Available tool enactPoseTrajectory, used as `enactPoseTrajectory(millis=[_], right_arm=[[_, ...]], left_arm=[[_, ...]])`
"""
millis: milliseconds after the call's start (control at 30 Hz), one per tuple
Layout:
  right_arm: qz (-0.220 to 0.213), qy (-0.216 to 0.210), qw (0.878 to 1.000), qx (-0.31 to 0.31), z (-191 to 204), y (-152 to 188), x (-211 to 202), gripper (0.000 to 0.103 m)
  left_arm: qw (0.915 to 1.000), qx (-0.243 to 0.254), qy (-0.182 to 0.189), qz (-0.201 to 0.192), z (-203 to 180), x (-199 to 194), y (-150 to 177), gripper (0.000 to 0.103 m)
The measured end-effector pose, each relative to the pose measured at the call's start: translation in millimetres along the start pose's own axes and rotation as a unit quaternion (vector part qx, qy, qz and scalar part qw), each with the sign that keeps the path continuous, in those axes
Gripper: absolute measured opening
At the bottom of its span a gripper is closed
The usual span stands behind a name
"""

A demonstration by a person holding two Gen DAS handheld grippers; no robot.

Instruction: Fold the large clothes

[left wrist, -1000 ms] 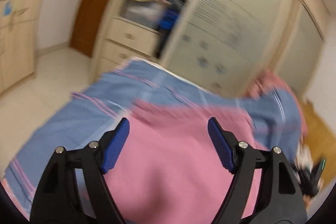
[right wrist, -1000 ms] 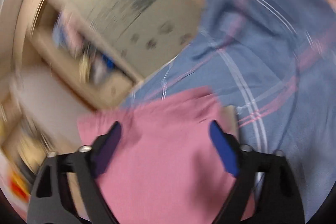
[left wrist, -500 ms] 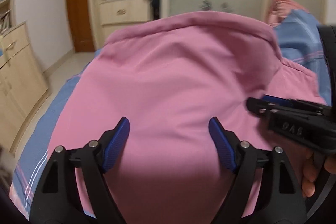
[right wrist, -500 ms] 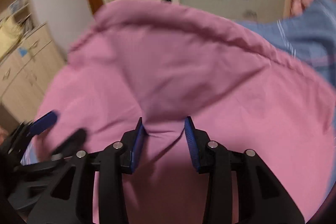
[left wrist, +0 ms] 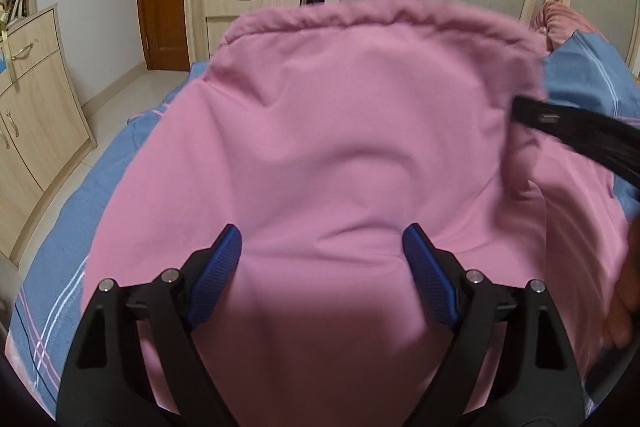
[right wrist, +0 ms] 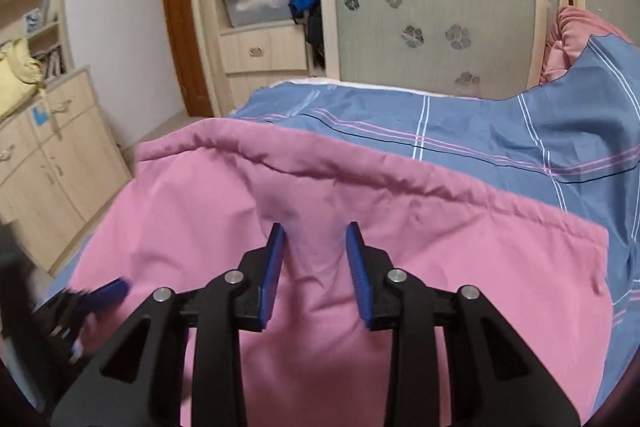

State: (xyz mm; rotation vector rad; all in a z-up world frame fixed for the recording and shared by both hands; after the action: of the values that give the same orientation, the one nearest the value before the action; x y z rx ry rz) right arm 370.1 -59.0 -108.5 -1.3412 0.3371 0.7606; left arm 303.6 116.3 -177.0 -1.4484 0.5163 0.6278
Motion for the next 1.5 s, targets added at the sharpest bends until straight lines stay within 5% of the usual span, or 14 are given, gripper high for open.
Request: enactPoseTrajectory(millis=[100,200,433,500,567,633,767,900,1000,1167,1300,1500], right_arm=[[0.05,0.015,0.998,0.039,-8.4,-2.4,50.0,0.032],[0.056,0.032,0.997,0.032,-5.2,-4.5,72.2,0.033],[0.037,0.053,0.998,-0.005,3.0,6.8,69.9,0.04],[0.034,0.035,0.999,0.017,-5.9,-2.9,50.4,0.053],[-0.011,0.024,0.998,0.06,-25.5,-14.2,19.4,0.065],[-0.03,0.055,0.995,0.073,-44.6,-22.2,5.6,0.066],[0.034,0.186,0.978,0.088,-109.3,-18.4,31.8,0.066],[0.057,0.174,0.971,0.157,-162.9,-3.9,46.6,0.082],[0.057,0.182,0.97,0.154,-159.2,-7.0,38.9,0.082],[-0.012,0.167,0.977,0.13,-136.8,-10.6,-11.0,0.082],[0.028,0.254,0.96,0.117,-176.9,8.3,0.7,0.082],[0.044,0.268,0.948,0.163,-218.4,26.7,9.9,0.081]], left_arm=[[0.9995,0.004,-0.03,-0.01,5.4,-4.8,0.5,0.088],[0.9987,0.014,-0.049,-0.005,8.6,-4.9,3.7,0.088],[0.9976,0.031,-0.062,0.005,4.7,1.3,3.1,0.089],[0.9987,0.016,-0.049,0.004,12.8,0.5,2.0,0.089],[0.9993,0.0,-0.038,0.002,20.3,0.1,-0.1,0.089],[0.9992,-0.006,-0.039,-0.001,22.9,-2.1,-0.1,0.089],[0.9987,0.009,-0.05,0.001,19.7,0.1,-1.0,0.09],[0.9988,0.013,-0.048,0.001,17.4,1.4,-0.5,0.091],[0.9985,0.013,-0.054,-0.001,18.0,0.0,-1.0,0.09],[0.995,0.0,-0.089,-0.047,31.5,-23.4,-8.2,0.09],[0.995,-0.006,-0.097,0.024,42.5,9.1,4.1,0.089],[0.9944,-0.001,-0.102,0.028,39.8,10.1,6.8,0.089]])
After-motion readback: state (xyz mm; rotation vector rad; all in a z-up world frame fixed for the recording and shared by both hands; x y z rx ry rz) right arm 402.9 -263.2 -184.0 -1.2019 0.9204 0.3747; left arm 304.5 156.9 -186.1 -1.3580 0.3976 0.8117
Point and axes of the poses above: each gripper's, at about its wrist camera, not at the fingertips, and x roughly the way its jaws point, z to its left, y to its underside, the point moved 2 cm from there along x, roughly the way its jaws point, and after that the axes turned 13 degrees about x, right-handed, at the moved point
